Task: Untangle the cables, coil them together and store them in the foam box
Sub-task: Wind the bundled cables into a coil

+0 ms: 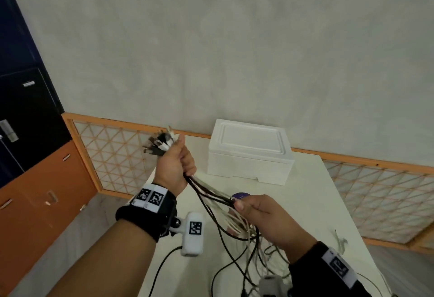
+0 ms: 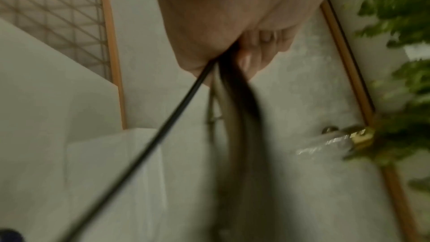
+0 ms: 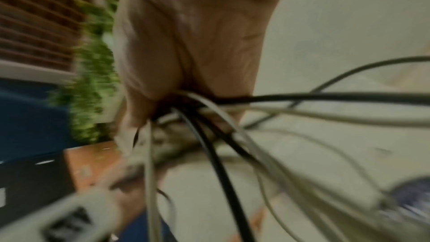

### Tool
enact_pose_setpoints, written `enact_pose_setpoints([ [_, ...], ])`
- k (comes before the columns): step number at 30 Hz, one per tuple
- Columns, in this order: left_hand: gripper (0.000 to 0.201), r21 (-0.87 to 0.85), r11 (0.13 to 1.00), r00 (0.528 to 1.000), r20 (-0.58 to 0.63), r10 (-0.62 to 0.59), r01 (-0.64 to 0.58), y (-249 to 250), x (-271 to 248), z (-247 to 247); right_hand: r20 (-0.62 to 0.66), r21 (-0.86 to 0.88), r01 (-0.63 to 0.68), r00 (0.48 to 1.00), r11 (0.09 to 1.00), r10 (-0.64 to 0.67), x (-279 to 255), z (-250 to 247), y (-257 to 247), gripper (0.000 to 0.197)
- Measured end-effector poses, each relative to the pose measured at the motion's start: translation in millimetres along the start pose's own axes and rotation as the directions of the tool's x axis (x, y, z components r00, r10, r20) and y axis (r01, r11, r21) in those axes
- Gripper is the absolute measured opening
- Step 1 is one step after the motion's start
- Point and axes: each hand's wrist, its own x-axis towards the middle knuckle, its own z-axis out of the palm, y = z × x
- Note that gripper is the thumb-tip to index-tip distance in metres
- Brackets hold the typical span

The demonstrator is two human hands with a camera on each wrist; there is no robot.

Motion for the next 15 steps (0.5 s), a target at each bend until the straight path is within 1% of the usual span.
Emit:
enact_pose_setpoints([
  [1, 0.059, -0.047, 0.999, 1.000, 0.015, 0.005, -0.005, 4.0, -1.1, 4.7, 0.037, -0.022, -0.053, 0.998, 0.998, 0.054, 0.9, -1.9, 8.6, 0.039],
  [3, 0.059, -0.085, 0.996, 0.998, 0.067, 0.000, 0.005, 6.3, -7.5, 17.0, 0.086, -0.134, -0.130, 0.986, 0.982, 0.142, 4.7, -1.5, 28.4, 0.020],
  [4, 0.060, -0.075, 0.997, 0.995, 0.095, -0.013, 0.020, 3.4, -12.6, 23.3, 0.096, -0.208, -0.146, 0.981, 0.967, 0.169, 8.4, 1.0, 36.9, 0.015],
  [5, 0.060, -0.059, 0.998, 0.993, 0.119, -0.024, 0.031, -0.7, -17.0, 28.8, 0.089, -0.276, -0.152, 0.979, 0.949, 0.183, 12.3, 3.6, 43.3, 0.014],
  [6, 0.061, -0.043, 0.998, 0.990, 0.138, -0.030, 0.037, -3.6, -20.6, 33.4, 0.064, -0.326, -0.168, 0.978, 0.930, 0.199, 16.1, 4.9, 48.9, 0.015],
  [8, 0.061, -0.033, 0.999, 0.989, 0.148, -0.027, 0.033, 0.2, -24.0, 38.8, 0.001, -0.363, -0.190, 0.979, 0.912, 0.205, 19.4, 4.8, 53.5, 0.014],
  [10, 0.061, -0.057, 0.998, 0.991, 0.136, 0.006, 0.002, 14.9, -22.1, 40.6, -0.061, -0.372, -0.223, 0.974, 0.901, 0.216, 18.1, 1.4, 56.1, 0.008],
  [11, 0.061, -0.062, 0.998, 0.991, 0.129, 0.031, -0.024, 23.3, -20.4, 41.2, -0.099, -0.377, -0.243, 0.970, 0.894, 0.223, 17.0, -1.7, 59.9, 0.011],
  [13, 0.062, -0.045, 0.996, 0.989, 0.118, 0.084, -0.080, 37.0, -16.8, 41.9, -0.197, -0.441, -0.265, 0.961, 0.858, 0.196, 17.3, -5.7, 62.2, 0.012],
  [15, 0.061, -0.027, 0.992, 0.986, 0.112, 0.123, -0.121, 44.5, -11.9, 41.9, -0.254, -0.504, -0.268, 0.955, 0.821, 0.156, 20.1, -10.3, 52.5, 0.007],
])
